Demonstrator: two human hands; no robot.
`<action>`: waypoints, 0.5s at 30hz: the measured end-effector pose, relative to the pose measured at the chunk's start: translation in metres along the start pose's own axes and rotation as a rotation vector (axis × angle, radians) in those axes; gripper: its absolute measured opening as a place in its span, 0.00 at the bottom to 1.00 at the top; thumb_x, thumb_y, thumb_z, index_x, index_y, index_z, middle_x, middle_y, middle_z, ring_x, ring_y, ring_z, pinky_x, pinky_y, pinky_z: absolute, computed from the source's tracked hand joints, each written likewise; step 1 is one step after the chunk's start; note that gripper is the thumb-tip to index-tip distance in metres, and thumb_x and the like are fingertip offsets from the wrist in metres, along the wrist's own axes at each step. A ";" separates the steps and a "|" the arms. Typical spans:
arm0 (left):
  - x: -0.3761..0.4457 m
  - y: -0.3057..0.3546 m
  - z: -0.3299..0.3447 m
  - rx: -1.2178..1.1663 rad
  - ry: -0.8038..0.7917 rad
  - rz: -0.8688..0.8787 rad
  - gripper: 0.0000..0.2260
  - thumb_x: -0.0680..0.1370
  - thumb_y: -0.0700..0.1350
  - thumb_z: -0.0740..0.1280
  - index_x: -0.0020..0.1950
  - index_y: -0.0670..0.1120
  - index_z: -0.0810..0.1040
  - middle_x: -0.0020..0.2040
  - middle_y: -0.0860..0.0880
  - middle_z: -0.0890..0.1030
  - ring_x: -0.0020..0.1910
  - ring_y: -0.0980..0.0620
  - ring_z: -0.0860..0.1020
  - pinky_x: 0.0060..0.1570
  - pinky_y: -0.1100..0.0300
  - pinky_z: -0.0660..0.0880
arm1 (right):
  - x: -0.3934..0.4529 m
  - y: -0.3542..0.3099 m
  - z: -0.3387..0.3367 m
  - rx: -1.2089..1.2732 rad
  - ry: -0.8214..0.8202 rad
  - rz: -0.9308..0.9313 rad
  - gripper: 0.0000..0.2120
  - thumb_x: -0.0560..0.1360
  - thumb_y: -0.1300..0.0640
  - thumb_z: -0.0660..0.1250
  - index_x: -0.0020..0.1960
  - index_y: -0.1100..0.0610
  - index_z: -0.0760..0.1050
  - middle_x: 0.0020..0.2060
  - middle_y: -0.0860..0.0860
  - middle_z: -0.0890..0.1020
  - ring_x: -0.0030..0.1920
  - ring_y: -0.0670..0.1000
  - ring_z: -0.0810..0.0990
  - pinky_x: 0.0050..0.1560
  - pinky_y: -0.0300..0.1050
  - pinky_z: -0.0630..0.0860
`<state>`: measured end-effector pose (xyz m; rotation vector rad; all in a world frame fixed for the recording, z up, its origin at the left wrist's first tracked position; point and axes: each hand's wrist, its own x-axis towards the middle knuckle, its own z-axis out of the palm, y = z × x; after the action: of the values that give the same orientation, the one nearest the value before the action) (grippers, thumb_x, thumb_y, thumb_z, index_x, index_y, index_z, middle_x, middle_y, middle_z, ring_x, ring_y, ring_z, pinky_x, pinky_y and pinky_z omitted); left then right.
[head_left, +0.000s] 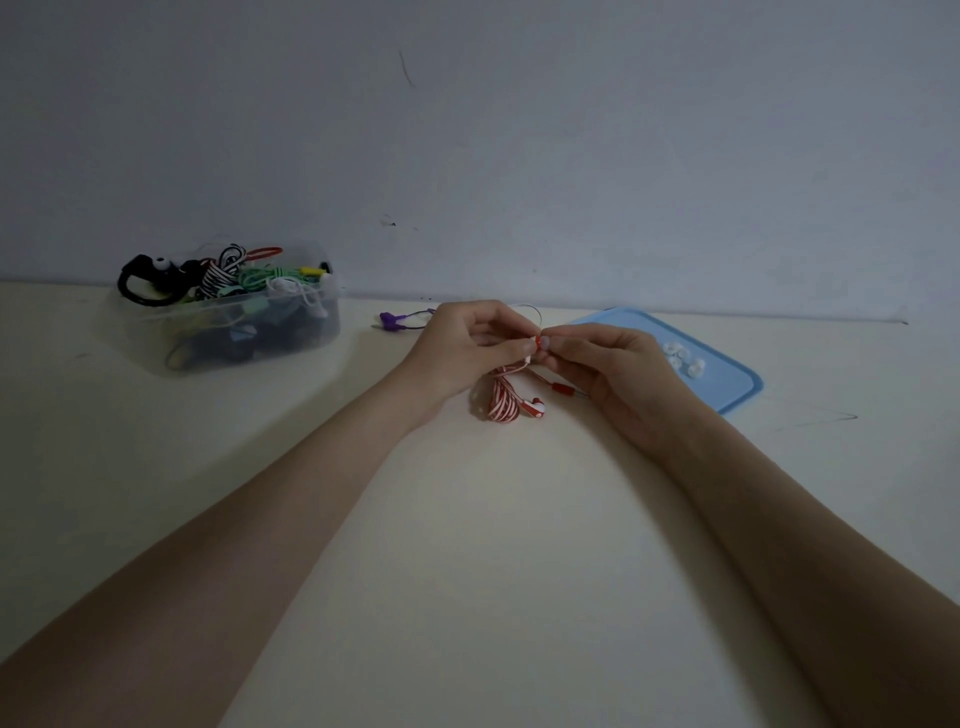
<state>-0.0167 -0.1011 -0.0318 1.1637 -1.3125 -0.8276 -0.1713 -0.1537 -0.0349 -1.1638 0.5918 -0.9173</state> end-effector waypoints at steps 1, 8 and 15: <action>0.000 0.000 0.001 0.000 0.010 -0.005 0.07 0.72 0.31 0.69 0.42 0.43 0.78 0.36 0.52 0.82 0.35 0.62 0.80 0.41 0.71 0.75 | 0.000 0.000 0.000 -0.001 0.001 -0.003 0.05 0.71 0.69 0.66 0.45 0.69 0.78 0.36 0.56 0.84 0.39 0.49 0.83 0.48 0.36 0.79; -0.001 0.001 0.001 0.015 0.065 -0.024 0.05 0.72 0.31 0.69 0.45 0.40 0.78 0.39 0.47 0.80 0.33 0.63 0.79 0.39 0.72 0.74 | -0.001 0.003 0.001 -0.064 0.006 -0.052 0.10 0.64 0.63 0.70 0.43 0.66 0.80 0.38 0.57 0.84 0.40 0.50 0.83 0.49 0.38 0.79; -0.002 0.004 0.001 0.029 0.016 0.004 0.08 0.71 0.31 0.69 0.40 0.44 0.78 0.35 0.53 0.82 0.35 0.62 0.81 0.39 0.71 0.75 | -0.001 0.001 0.000 -0.007 0.004 -0.022 0.06 0.71 0.71 0.65 0.41 0.67 0.80 0.36 0.57 0.84 0.39 0.50 0.84 0.47 0.36 0.79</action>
<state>-0.0185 -0.0982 -0.0286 1.1883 -1.3169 -0.7972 -0.1716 -0.1529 -0.0359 -1.1775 0.5867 -0.9370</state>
